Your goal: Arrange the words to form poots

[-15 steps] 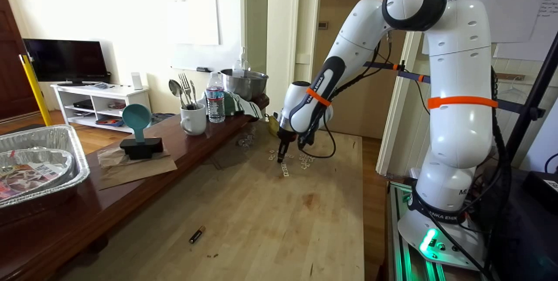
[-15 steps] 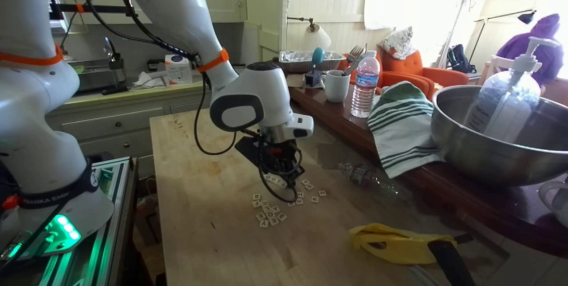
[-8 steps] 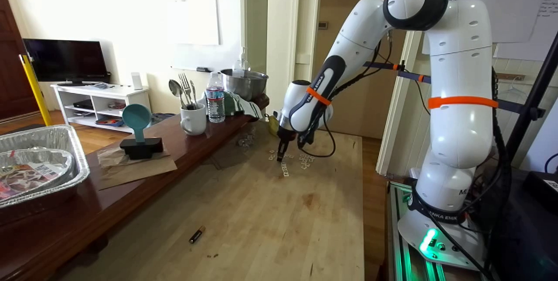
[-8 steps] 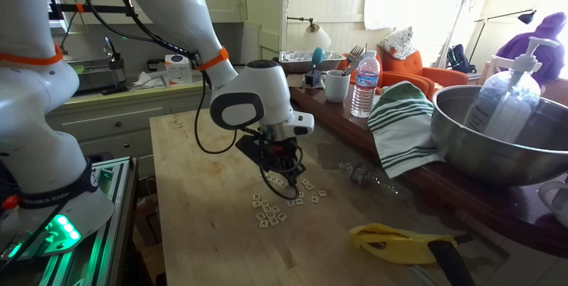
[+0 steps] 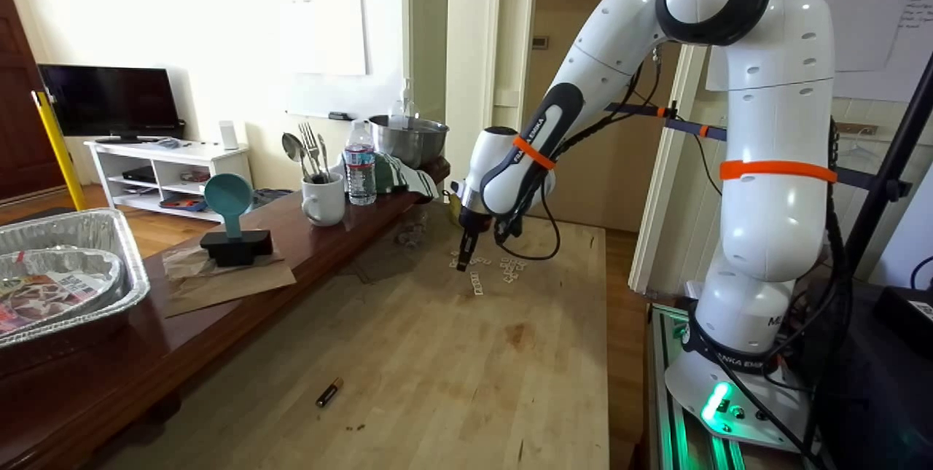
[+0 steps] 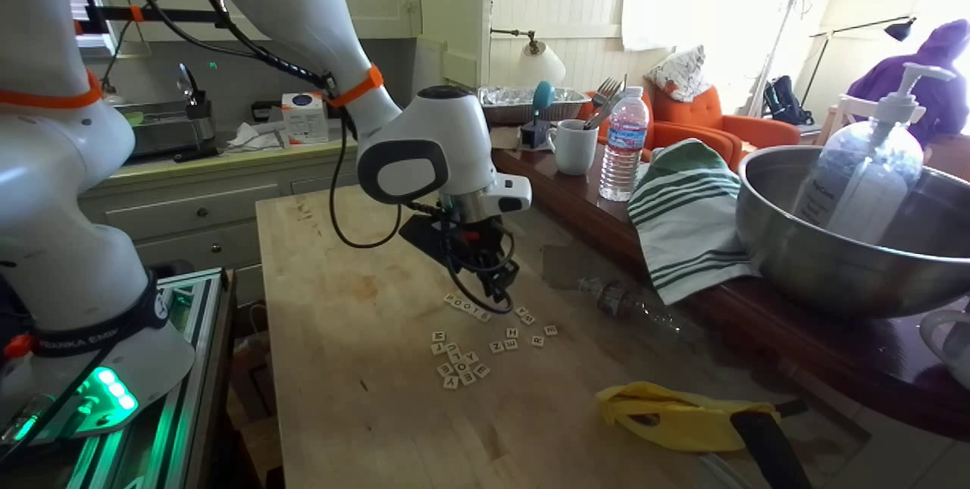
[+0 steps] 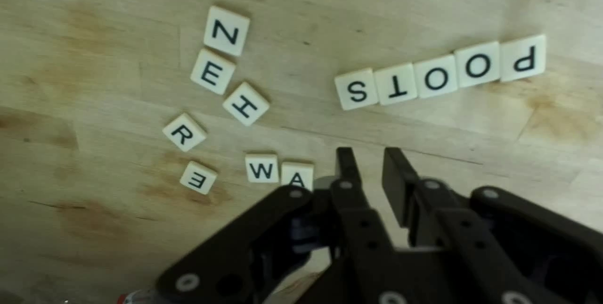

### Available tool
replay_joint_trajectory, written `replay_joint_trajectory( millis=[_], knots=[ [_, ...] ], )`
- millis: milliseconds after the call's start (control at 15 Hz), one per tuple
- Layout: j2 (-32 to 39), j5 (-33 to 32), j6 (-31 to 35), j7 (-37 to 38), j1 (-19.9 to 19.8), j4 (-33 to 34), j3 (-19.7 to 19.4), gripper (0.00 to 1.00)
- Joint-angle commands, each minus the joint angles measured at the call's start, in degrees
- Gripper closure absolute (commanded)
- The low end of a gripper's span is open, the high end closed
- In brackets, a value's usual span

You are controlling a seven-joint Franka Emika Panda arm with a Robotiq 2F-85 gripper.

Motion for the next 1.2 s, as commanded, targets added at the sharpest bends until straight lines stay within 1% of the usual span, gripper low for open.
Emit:
replay_joint_trajectory(
  millis=[0, 133, 200, 400, 467, 800, 867, 933, 1133],
  knots=[
    [-3.4, 3.7, -5.7, -5.1, -0.5, -1.7, 2.0, 0.44],
    [-4.8, 5.3, -8.9, -8.0, 0.0, -1.9, 2.1, 0.31],
    [-5.3, 5.5, -10.0, -8.9, 0.5, -2.1, 1.7, 0.22],
    [-6.6, 5.5, -12.7, -10.7, 1.7, -2.4, -0.1, 0.01],
    [-7.1, 5.5, -13.6, -10.9, 2.0, -2.4, -0.6, 0.00],
    [-8.9, 6.1, -15.6, -12.9, 3.4, -3.1, -2.2, 0.00],
    [-9.1, 5.8, -15.6, -12.8, 3.7, -3.3, -2.6, 0.00],
    [-7.0, 4.9, -13.8, -11.4, 4.2, -1.8, -3.1, 0.01],
    [-7.6, 4.9, -13.9, -11.4, 4.6, -2.4, -3.4, 0.00]
  ],
)
